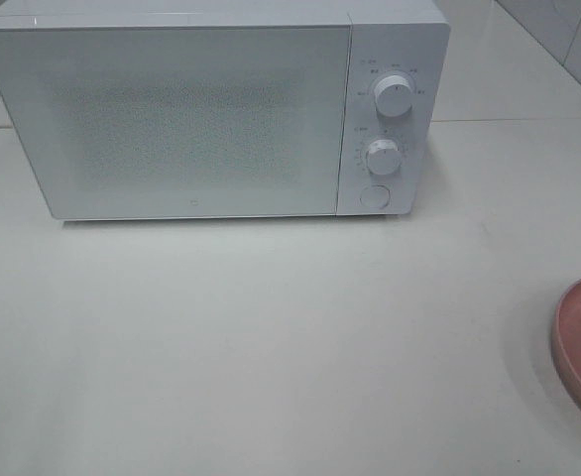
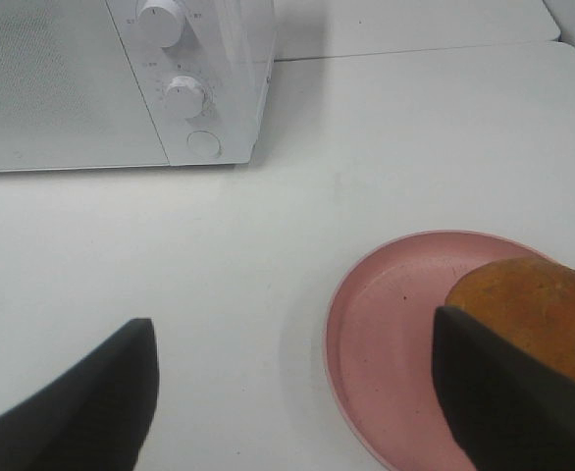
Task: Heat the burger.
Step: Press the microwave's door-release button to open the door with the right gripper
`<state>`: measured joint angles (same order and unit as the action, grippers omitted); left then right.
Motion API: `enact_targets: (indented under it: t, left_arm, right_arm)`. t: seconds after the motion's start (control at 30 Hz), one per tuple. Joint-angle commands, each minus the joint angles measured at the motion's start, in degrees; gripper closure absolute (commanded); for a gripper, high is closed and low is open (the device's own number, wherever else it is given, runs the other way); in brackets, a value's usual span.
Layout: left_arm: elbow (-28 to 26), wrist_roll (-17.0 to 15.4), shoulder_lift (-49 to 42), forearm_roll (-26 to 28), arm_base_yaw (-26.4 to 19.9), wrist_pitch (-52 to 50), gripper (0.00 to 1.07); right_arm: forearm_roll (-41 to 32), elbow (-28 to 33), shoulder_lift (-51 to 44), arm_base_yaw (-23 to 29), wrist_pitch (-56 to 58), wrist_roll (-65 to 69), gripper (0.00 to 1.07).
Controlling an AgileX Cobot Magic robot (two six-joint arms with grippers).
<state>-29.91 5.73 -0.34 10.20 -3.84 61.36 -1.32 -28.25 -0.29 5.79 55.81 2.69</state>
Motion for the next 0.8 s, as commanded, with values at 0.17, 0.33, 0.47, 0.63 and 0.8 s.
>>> enact_targets:
  t: [0.17, 0.33, 0.47, 0.63, 0.8]
  left_arm:
    - [0.2, 0.2, -1.0, 0.5, -0.1, 0.2, 0.07]
    - [0.2, 0.2, -1.0, 0.5, -0.1, 0.2, 0.07]
    - [0.2, 0.2, -1.0, 0.5, -0.1, 0.2, 0.07]
    - [0.2, 0.2, -1.0, 0.5, -0.1, 0.2, 0.07]
    - [0.2, 0.2, -1.0, 0.5, -0.1, 0.2, 0.07]
  right_arm:
    - [-0.1, 0.1, -1.4, -0.1, -1.0, -0.6, 0.34]
    - [-0.1, 0.1, -1.4, -0.1, -1.0, -0.6, 0.34]
    - [-0.1, 0.1, -1.4, -0.1, -1.0, -0.6, 0.34]
    - [-0.1, -0.3, -1.4, -0.1, -1.5, -0.5, 0.34]
    - [-0.1, -2.9, 1.4, -0.1, -3.0, -0.1, 0.35]
